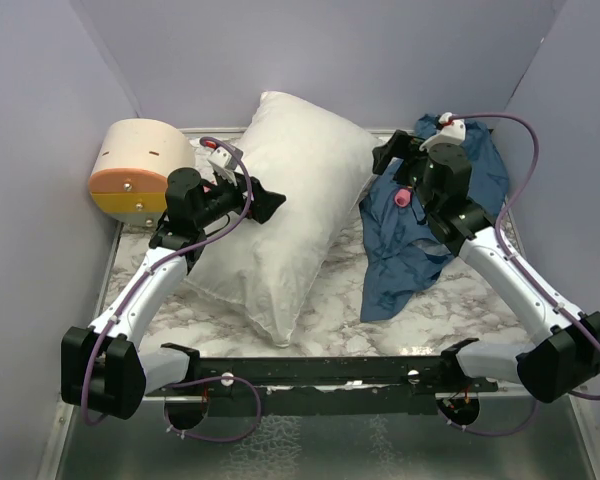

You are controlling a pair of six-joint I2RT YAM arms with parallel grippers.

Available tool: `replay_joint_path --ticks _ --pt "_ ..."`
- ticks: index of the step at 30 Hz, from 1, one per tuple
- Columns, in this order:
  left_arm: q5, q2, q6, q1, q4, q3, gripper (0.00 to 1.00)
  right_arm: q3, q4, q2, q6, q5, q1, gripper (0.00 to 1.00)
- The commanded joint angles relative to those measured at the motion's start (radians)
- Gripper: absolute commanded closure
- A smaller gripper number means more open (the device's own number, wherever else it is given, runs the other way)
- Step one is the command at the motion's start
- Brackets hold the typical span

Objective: Put the pillow into the pillowcase
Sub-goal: Move the distractor to the center of the board.

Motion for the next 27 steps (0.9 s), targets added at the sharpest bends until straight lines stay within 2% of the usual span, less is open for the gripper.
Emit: replay_joint_path --ticks 1,4,10,13,16,19,21,27 --pt "0.031 -0.019 0.014 -0.009 0.003 -0.010 0.01 0.031 -0.040 0.021 0.008 0.021 -0.004 0.01" --pt "0.031 -0.019 0.015 -0.009 0.002 -0.010 0.01 0.037 -0.047 0.028 -0.006 0.035 -0.004 0.01" --pt "0.031 -0.018 0.015 -0.009 0.003 -0.010 0.01 -0.054 0.054 -0.011 -0.116 0.008 -0.004 0.01" --pt "0.033 -0.015 0.011 -0.009 0.006 -0.011 0.01 -0.100 0.098 -0.011 -0.254 -0.124 -0.004 0.01" --pt "0.034 -0.011 0.011 -0.009 0.003 -0.010 0.01 -0.089 0.029 0.048 -0.213 -0.121 -0.020 0.01" --pt "0.031 -0.018 0.016 -0.009 0.001 -0.011 0.01 -0.133 0.034 0.115 -0.091 -0.262 -0.140 0.01" --pt "0.028 -0.021 0.018 -0.009 0.002 -0.013 0.01 -0.171 0.067 0.150 -0.051 -0.304 -0.188 0.01" --pt "0.037 -0.018 0.011 -0.009 0.006 -0.010 0.01 -0.185 0.063 0.228 -0.010 -0.257 -0.196 0.01"
